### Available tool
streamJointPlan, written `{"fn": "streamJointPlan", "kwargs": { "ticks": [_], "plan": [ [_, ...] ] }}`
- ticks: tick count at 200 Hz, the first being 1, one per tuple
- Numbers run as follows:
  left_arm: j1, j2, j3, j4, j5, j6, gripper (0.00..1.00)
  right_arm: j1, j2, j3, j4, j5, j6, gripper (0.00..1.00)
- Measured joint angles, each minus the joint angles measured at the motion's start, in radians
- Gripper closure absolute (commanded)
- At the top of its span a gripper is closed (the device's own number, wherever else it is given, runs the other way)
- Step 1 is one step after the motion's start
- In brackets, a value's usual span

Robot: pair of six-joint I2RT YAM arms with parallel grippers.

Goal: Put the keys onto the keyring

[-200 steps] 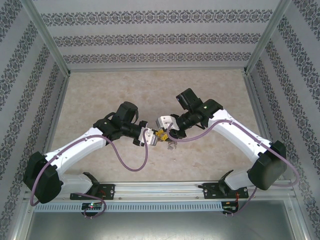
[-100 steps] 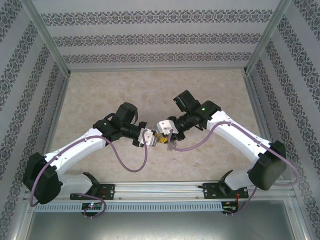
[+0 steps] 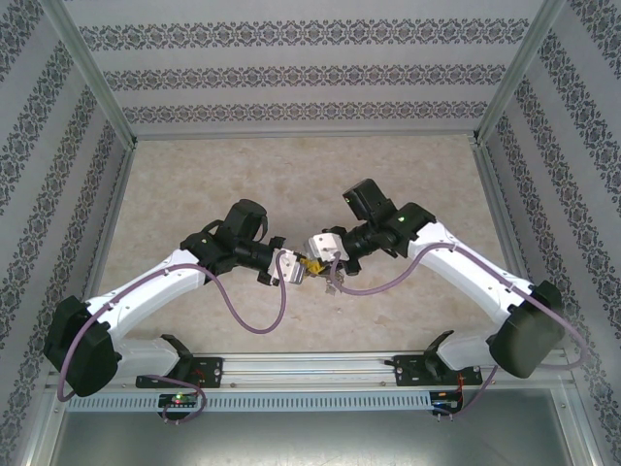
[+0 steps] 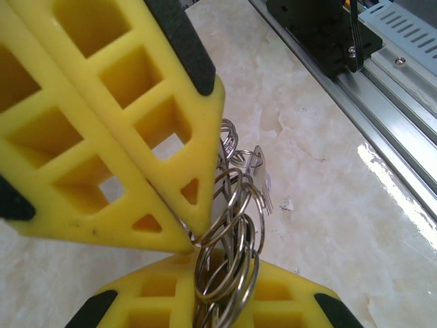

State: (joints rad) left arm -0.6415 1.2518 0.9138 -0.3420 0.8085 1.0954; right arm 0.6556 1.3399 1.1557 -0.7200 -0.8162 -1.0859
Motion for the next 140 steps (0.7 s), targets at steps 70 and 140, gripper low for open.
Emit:
{"fn": "streamJointPlan", "kwargs": {
  "ticks": [70, 140],
  "plan": [
    [0.000, -0.036, 0.002, -0.013, 0.025, 0.021, 1.00, -0.016, -0.079, -0.039, 0.009, -0.027, -0.003, 0.74],
    [0.000, -0.036, 0.014, -0.060, 0.008, 0.086, 1.00, -0.004, -0.077, -0.033, -0.037, 0.009, -0.019, 0.68]
  ]
}}
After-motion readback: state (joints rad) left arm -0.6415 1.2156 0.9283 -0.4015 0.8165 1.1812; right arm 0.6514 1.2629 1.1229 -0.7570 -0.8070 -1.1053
